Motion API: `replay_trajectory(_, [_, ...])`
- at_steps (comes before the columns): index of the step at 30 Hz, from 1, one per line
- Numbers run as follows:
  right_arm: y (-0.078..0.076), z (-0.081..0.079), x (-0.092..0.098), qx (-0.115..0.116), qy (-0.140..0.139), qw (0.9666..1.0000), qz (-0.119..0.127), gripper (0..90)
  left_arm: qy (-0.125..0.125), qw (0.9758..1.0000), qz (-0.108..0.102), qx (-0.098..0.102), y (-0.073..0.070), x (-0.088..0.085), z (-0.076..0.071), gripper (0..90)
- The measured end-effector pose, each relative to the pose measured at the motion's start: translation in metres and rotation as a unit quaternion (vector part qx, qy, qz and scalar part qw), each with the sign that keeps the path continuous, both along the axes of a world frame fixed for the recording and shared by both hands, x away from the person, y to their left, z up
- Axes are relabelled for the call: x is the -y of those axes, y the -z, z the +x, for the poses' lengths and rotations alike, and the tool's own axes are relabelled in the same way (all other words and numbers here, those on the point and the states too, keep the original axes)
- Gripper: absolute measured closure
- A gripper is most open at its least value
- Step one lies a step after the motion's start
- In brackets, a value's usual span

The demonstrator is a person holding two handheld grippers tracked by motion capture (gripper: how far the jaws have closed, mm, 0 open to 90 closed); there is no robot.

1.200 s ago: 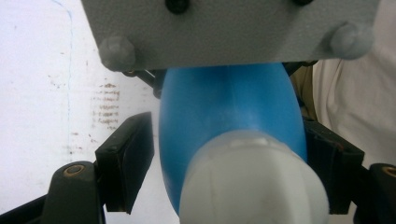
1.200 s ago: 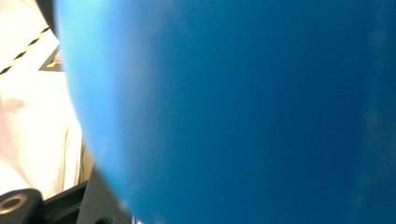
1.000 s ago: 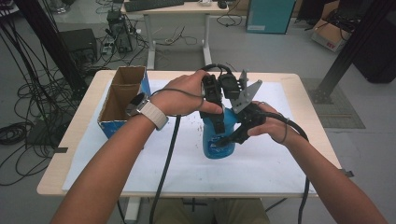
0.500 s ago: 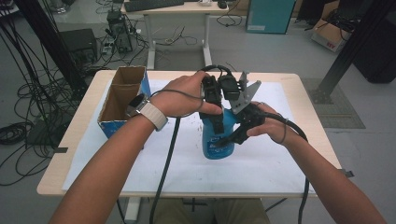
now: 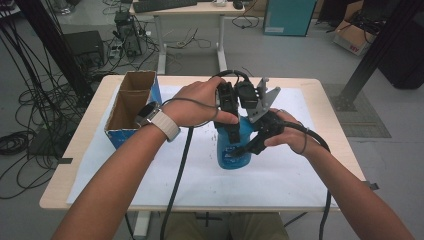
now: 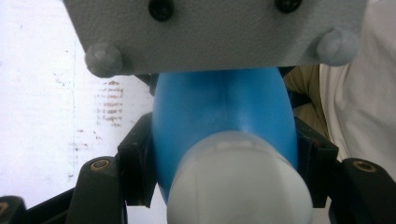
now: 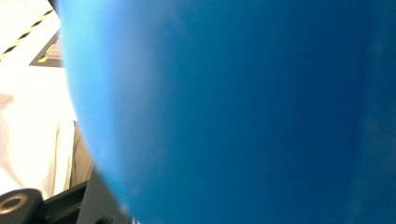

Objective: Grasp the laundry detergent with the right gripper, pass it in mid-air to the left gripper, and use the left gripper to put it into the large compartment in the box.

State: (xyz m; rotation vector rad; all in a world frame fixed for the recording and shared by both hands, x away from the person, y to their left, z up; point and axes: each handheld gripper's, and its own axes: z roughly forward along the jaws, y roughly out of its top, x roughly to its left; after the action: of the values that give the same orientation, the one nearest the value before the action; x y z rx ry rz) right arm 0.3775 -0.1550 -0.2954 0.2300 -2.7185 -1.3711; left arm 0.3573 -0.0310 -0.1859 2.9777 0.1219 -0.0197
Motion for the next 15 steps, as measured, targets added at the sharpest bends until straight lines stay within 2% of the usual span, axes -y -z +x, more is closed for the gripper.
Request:
replay_trajectory(5, [-0.0008, 0.0004, 0.0007, -0.002, -0.004, 1.0, -0.002, 43.5, -0.004, 1.0, -0.008, 0.0, 0.0001, -0.0014, -0.0001, 37.3])
replay_trajectory(15, [0.0006, -0.0005, 0.0005, -0.002, -0.003, 1.0, -0.003, 43.5, -0.003, 1.0, -0.005, -0.002, 0.0014, -0.0011, -0.0007, 37.2])
